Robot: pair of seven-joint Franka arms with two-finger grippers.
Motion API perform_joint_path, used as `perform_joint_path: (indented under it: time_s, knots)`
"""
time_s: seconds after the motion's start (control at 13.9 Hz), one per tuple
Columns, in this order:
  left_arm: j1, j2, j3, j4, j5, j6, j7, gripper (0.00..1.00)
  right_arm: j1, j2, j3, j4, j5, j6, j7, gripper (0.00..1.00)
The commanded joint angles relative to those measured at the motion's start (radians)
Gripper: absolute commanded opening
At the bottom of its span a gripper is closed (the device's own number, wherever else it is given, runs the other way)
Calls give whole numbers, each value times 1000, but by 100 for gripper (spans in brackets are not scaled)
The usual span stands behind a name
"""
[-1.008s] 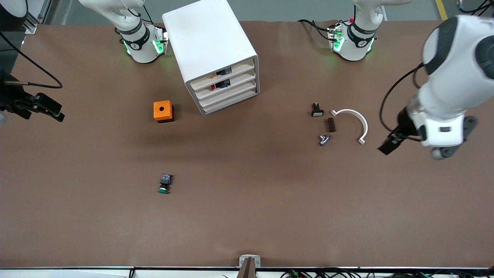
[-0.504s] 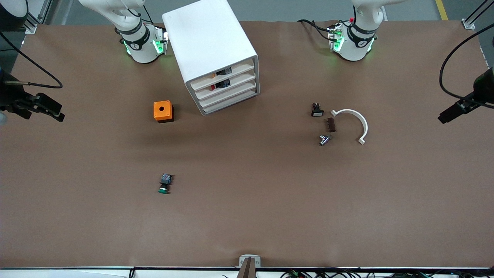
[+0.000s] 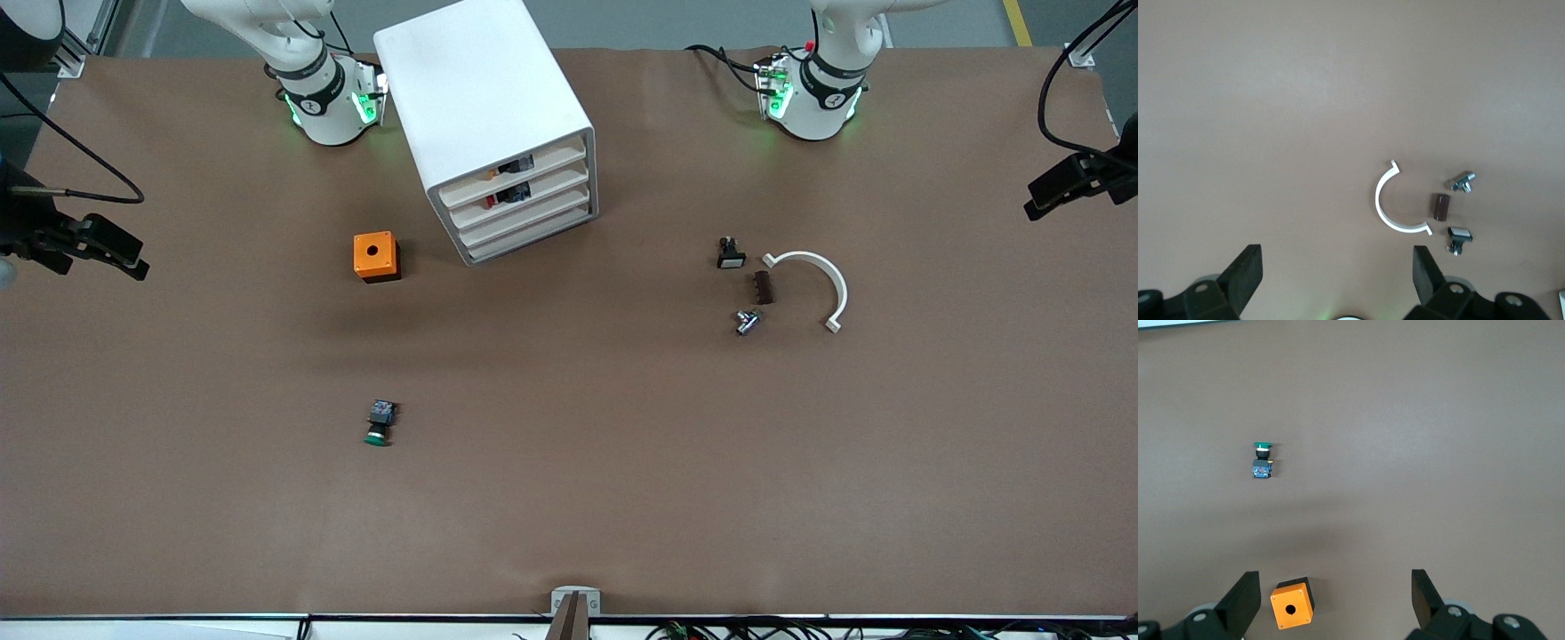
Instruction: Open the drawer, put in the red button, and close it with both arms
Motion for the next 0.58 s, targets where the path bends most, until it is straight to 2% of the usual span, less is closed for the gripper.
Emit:
perform_joint_path:
  time_s: [0.0,0.14,0.5]
  knots:
    - [-42,-75,11,-95,-13,23,15,99,-15,-8,16,5,-16,-10,17,100]
    - [-45,-89,-32,-126,-13,49,-12,99,-15,-8,16,5,-16,-10,17,100]
    - [-38,-89,-93,-131,-16,60,-93,99,-15,-8,16,5,-16,-12,18,100]
